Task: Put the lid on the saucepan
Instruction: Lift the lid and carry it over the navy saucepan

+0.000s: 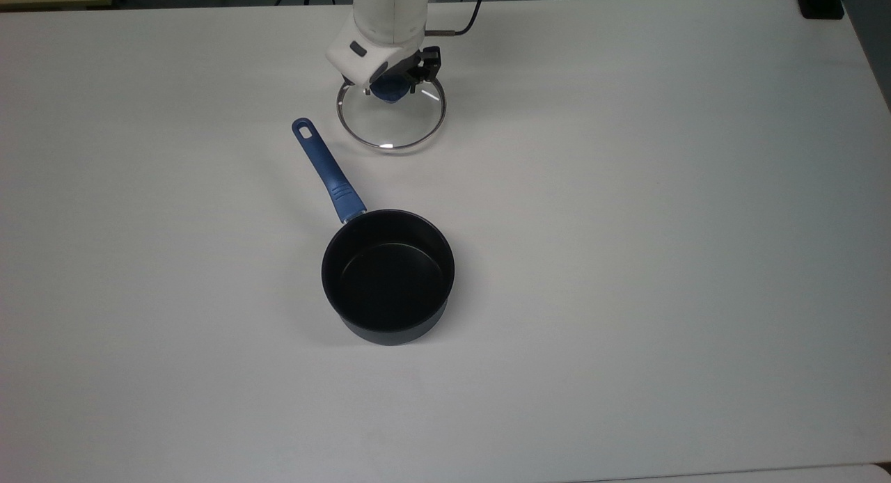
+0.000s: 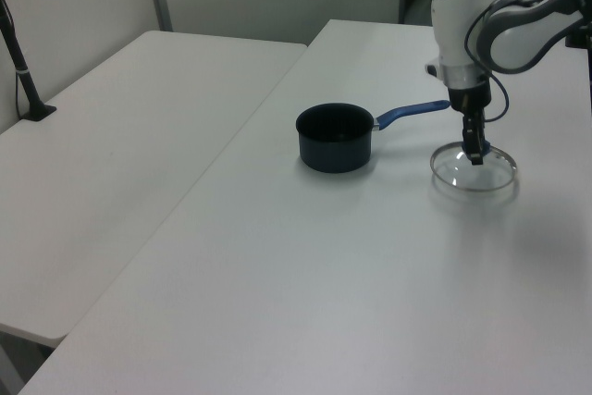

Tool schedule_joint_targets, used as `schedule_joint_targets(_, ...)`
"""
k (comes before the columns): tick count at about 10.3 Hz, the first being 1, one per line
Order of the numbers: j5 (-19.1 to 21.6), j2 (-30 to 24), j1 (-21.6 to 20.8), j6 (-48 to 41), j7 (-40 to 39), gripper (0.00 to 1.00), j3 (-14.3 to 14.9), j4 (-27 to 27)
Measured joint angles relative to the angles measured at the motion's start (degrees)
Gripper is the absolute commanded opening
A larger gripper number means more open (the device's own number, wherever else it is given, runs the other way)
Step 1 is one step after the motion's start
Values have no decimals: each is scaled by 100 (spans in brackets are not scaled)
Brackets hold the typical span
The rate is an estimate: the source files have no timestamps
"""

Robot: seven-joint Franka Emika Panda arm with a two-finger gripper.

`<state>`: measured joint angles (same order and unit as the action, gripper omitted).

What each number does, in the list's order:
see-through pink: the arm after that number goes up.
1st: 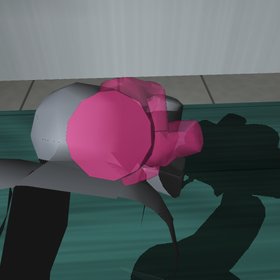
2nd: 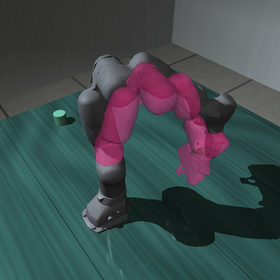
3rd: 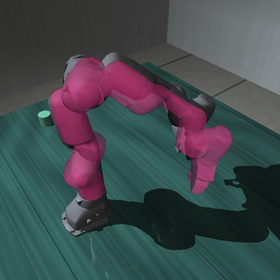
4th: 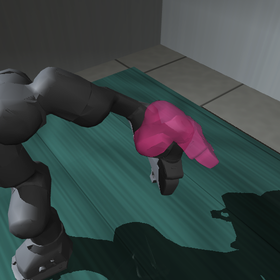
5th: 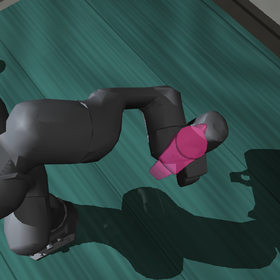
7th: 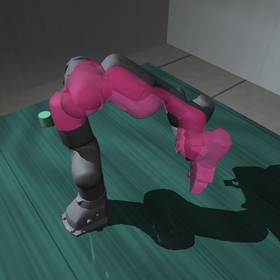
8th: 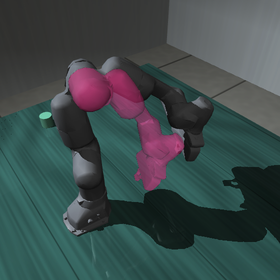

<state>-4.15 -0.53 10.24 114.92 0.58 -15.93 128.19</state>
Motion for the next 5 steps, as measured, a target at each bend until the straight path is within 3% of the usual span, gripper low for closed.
schedule_joint_targets(2,59,-109,19,-333,64,46,0,-667)
schedule_joint_targets(5,315,186,28,-1039,866,46,11,-2546)
